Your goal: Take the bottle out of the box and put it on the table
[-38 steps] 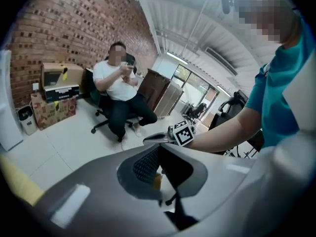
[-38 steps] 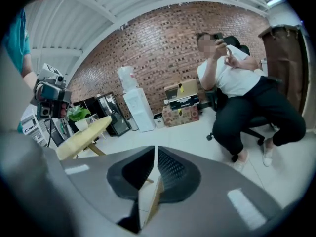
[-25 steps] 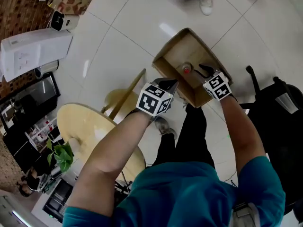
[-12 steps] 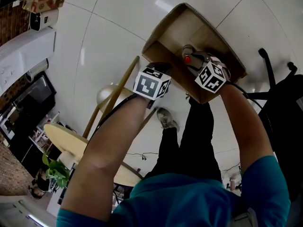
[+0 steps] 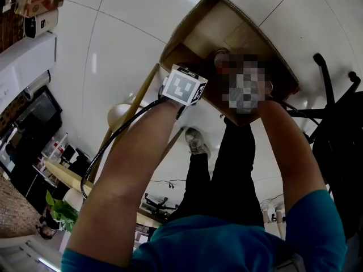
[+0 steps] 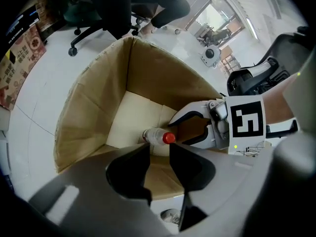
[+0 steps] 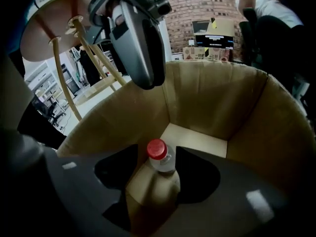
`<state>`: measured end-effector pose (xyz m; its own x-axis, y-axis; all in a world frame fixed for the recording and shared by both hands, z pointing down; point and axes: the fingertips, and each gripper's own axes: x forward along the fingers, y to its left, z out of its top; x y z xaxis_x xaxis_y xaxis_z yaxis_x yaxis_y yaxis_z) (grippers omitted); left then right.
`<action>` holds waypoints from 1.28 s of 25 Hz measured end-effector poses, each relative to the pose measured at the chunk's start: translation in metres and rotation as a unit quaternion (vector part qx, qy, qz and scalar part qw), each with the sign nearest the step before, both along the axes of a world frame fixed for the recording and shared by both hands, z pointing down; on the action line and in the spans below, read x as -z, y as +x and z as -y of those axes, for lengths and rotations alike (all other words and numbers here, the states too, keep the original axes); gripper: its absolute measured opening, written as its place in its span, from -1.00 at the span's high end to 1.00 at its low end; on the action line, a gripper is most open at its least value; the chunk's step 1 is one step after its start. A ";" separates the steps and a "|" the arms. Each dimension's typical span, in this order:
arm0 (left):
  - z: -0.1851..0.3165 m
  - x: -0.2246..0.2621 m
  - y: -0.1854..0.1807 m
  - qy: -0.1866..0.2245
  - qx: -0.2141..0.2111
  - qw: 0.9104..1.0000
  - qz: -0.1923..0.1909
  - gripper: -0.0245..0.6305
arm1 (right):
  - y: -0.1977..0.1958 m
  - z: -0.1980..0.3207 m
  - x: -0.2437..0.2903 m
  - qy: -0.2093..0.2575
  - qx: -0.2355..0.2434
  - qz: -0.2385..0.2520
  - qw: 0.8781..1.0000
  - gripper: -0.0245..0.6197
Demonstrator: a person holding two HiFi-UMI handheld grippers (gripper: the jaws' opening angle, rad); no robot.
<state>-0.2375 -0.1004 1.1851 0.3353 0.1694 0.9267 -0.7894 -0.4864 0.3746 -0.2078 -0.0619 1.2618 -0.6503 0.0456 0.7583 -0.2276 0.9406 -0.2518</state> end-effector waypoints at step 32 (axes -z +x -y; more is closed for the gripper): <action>0.046 0.074 0.025 0.046 0.006 0.999 -0.012 0.57 | 0.031 0.033 0.065 0.013 0.001 -0.043 0.999 0.41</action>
<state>-0.2127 -0.1469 1.1109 0.3599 0.0795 0.9296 -0.7860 -0.5110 0.3480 -0.1770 -0.0949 1.1968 -0.5824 0.0269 0.8124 -0.2448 0.9473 -0.2068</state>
